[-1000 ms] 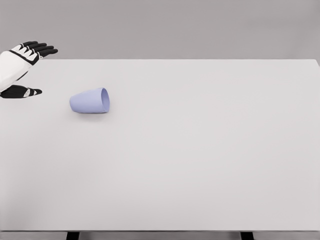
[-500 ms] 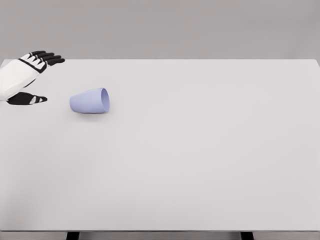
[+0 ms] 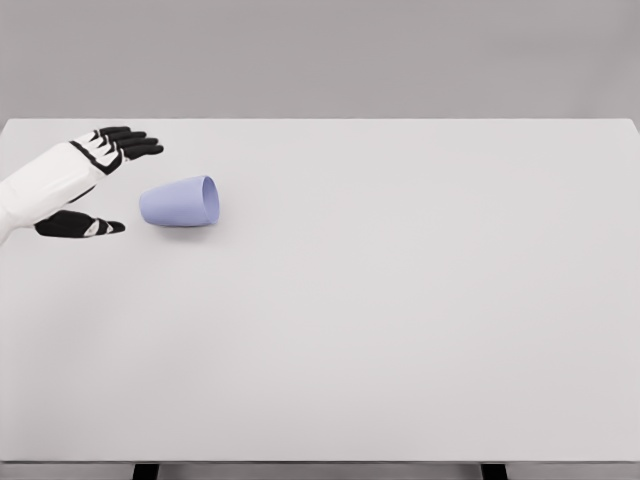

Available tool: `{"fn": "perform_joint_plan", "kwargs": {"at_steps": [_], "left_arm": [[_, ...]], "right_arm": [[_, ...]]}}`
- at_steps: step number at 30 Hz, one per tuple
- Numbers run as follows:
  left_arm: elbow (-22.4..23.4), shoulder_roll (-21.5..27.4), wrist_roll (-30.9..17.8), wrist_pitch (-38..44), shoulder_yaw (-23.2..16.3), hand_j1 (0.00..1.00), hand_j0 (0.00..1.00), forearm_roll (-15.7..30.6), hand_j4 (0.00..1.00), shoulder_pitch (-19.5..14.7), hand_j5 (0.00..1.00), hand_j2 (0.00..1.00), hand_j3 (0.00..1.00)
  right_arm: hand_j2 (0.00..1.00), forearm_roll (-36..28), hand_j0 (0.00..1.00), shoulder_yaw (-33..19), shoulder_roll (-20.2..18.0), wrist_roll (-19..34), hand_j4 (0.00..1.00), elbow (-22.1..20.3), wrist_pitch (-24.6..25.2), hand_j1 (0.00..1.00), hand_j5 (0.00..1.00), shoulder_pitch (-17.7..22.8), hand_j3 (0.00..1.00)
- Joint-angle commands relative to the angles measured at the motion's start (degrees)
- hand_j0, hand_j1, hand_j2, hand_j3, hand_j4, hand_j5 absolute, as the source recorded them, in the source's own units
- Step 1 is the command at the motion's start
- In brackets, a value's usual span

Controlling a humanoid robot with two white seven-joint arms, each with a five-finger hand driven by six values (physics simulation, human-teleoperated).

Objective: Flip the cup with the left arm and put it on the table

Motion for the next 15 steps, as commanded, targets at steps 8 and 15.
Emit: {"fn": "perform_joint_plan", "kwargs": {"at_steps": [8, 15], "left_arm": [[-5.62, 4.07, -3.3, 5.85, -6.21, 1.0, 1.0, 10.75, 1.0, -2.72, 1.0, 1.0, 1.0], [-3.86, 3.28, -6.73, 18.6, -17.72, 1.0, 1.0, 15.24, 1.0, -12.83, 1.0, 1.0, 1.0]], "right_arm": [[1.0, 0.0, 1.0, 0.0, 0.0, 0.03, 1.0, 0.0, 0.0, 1.0, 1.0, 0.0, 1.0], [1.0, 0.0, 1.0, 0.0, 0.0, 0.03, 1.0, 0.0, 0.0, 1.0, 1.0, 0.0, 1.0]]}}
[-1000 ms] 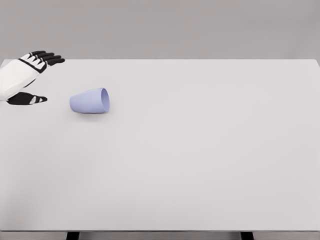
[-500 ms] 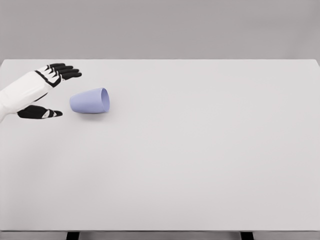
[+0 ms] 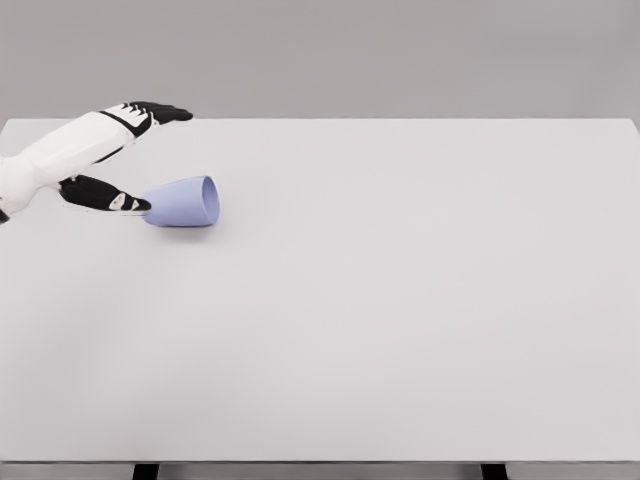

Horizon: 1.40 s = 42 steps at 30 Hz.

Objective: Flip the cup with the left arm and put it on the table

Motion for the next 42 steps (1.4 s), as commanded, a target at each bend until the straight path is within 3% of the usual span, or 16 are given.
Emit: {"fn": "perform_joint_plan", "kwargs": {"at_steps": [1, 4, 18, 22, 26, 42], "left_arm": [[0.85, -0.3, -0.55, 3.97, -5.25, 1.0, 1.0, 2.21, 1.0, -0.44, 1.0, 1.0, 1.0], [2.44, -0.3, -0.55, 4.33, -9.29, 1.0, 1.0, 3.09, 1.0, -3.52, 1.0, 1.0, 1.0], [3.23, -1.7, -0.98, 14.96, -11.58, 1.0, 1.0, 5.56, 1.0, -5.45, 1.0, 1.0, 1.0], [6.3, -4.43, -0.9, 17.34, -12.1, 1.0, 1.0, 5.47, 1.0, -6.42, 1.0, 1.0, 1.0], [10.61, -7.68, -0.9, 17.34, -15.71, 1.0, 1.0, 5.47, 1.0, -10.02, 1.0, 1.0, 1.0], [14.21, -9.09, -0.9, 19.44, -19.31, 1.0, 1.0, 5.47, 1.0, -11.69, 1.0, 1.0, 1.0]], "right_arm": [[1.0, 0.0, 1.0, 0.0, 0.0, 0.01, 1.0, 0.0, 0.0, 1.0, 1.0, 0.0, 1.0], [1.0, 0.0, 1.0, 0.0, 0.0, 0.01, 1.0, 0.0, 0.0, 1.0, 1.0, 0.0, 1.0], [1.0, 0.0, 1.0, 0.0, 0.0, 0.01, 1.0, 0.0, 0.0, 1.0, 1.0, 0.0, 1.0], [1.0, 0.0, 1.0, 0.0, 0.0, 0.01, 1.0, 0.0, 0.0, 1.0, 1.0, 0.0, 1.0], [1.0, 0.0, 1.0, 0.0, 0.0, 0.01, 1.0, 0.0, 0.0, 1.0, 1.0, 0.0, 1.0], [1.0, 0.0, 1.0, 0.0, 0.0, 0.01, 1.0, 0.0, 0.0, 1.0, 1.0, 0.0, 1.0]]}}
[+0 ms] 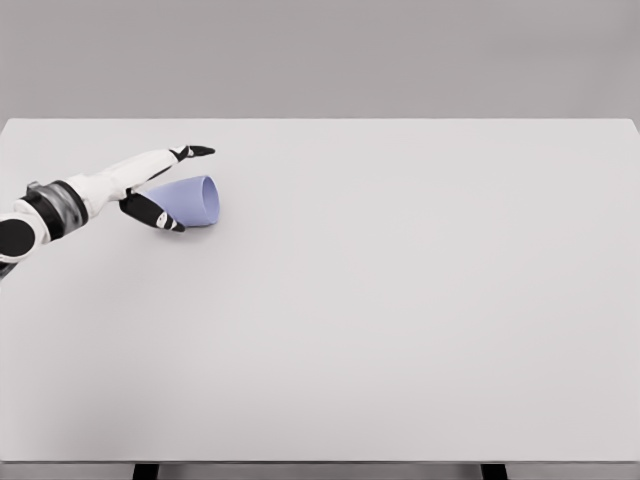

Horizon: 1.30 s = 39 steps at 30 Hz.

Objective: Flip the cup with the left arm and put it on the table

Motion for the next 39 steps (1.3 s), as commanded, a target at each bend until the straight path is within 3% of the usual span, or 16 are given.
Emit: {"fn": "perform_joint_plan", "kwargs": {"at_steps": [1, 20, 39], "left_arm": [[0.55, -0.21, -0.01, 0.69, -0.36, 1.0, 1.0, 0.1, 1.0, 0.0, 1.0, 1.0, 1.0], [0.99, -3.11, 0.17, 5.96, -1.15, 1.0, 1.0, 0.01, 1.0, -1.23, 1.0, 1.0, 1.0], [5.56, -5.22, 0.43, 5.96, -1.33, 1.0, 1.0, -0.43, 1.0, -1.05, 1.0, 1.0, 1.0]], "right_arm": [[1.0, 0.0, 1.0, 0.0, 0.0, 0.02, 1.0, 0.0, 0.0, 1.0, 1.0, 0.0, 1.0], [1.0, 0.0, 1.0, 0.0, 0.0, 0.02, 1.0, 0.0, 0.0, 1.0, 1.0, 0.0, 1.0], [1.0, 0.0, 1.0, 0.0, 0.0, 0.02, 1.0, 0.0, 0.0, 1.0, 1.0, 0.0, 1.0]]}}
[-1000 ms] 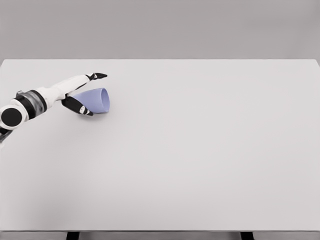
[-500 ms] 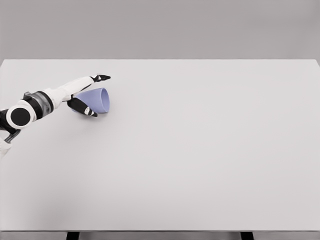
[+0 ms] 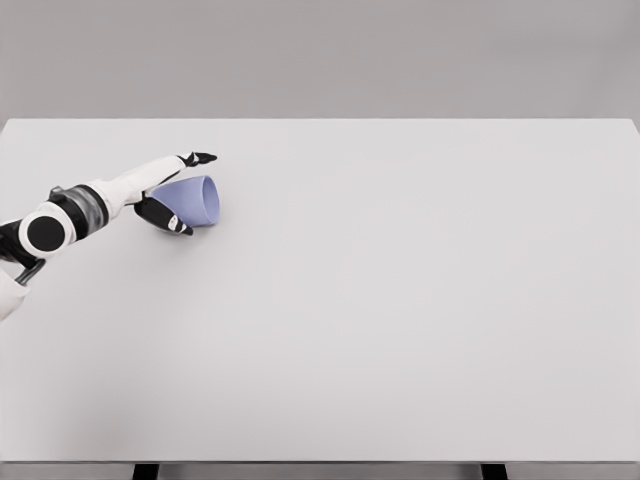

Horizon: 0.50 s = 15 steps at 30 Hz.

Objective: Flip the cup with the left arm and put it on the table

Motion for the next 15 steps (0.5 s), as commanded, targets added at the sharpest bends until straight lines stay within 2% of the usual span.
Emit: {"fn": "perform_joint_plan", "kwargs": {"at_steps": [1, 15], "left_arm": [[0.56, -0.6, 0.06, -0.02, 0.05, 1.0, 1.0, -0.38, 1.0, -0.09, 1.0, 1.0, 1.0], [1.44, -1.04, 0.06, 0.07, -0.56, 1.0, 1.0, -0.65, 1.0, -0.09, 1.0, 1.0, 1.0]], "right_arm": [[1.0, 0.0, 1.0, 0.0, 0.0, -0.06, 1.0, 0.0, 0.0, 1.0, 1.0, 0.0, 1.0], [1.0, 0.0, 1.0, 0.0, 0.0, 0.02, 1.0, 0.0, 0.0, 1.0, 1.0, 0.0, 1.0]]}}
